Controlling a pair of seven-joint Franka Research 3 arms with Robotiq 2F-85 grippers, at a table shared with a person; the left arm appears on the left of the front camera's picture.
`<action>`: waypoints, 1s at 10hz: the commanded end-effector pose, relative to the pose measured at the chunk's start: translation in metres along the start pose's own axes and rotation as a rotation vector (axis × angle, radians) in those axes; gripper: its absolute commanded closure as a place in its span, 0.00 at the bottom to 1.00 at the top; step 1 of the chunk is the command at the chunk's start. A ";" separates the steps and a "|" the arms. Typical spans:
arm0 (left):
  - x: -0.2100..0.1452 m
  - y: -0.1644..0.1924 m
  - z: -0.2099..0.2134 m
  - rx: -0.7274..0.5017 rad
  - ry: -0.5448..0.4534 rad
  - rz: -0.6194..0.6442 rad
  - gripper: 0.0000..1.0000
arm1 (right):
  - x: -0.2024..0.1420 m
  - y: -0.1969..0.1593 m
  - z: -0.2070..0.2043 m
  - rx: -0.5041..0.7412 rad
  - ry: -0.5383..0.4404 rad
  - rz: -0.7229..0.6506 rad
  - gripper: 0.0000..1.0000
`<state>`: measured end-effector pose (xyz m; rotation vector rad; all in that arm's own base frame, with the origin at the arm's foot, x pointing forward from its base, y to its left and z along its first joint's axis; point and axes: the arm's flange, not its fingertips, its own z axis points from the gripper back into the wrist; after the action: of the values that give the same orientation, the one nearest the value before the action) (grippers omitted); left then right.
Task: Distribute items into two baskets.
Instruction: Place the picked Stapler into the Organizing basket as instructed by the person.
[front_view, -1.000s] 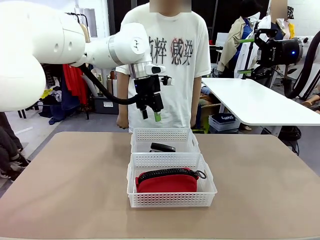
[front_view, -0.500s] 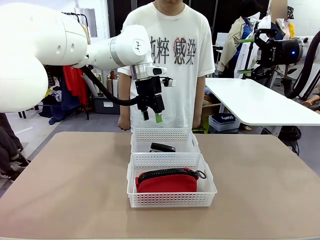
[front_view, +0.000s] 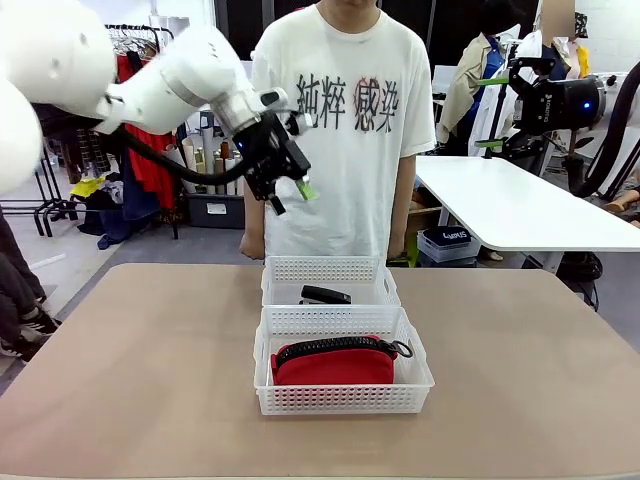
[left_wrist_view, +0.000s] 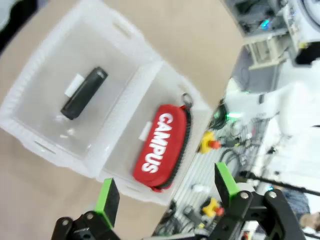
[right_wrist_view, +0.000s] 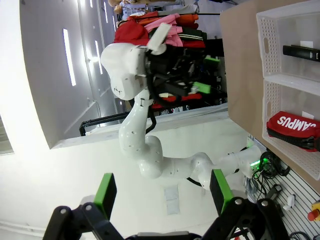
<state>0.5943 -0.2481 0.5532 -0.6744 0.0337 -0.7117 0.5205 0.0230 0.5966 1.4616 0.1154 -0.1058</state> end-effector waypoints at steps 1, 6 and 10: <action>-0.049 -0.015 0.011 -0.120 -0.143 0.070 0.00 | -0.001 0.004 0.000 0.019 -0.002 0.002 0.00; -0.123 -0.002 0.078 -0.323 -0.515 0.066 0.00 | -0.001 0.004 0.000 0.019 -0.002 0.002 0.00; -0.162 0.028 0.112 -0.481 -0.677 0.068 0.00 | -0.001 0.004 0.000 0.019 -0.002 0.002 0.00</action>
<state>0.5230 -0.0746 0.5970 -1.2812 -0.3702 -0.3619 0.5205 0.0229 0.5966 1.4616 0.1154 -0.1059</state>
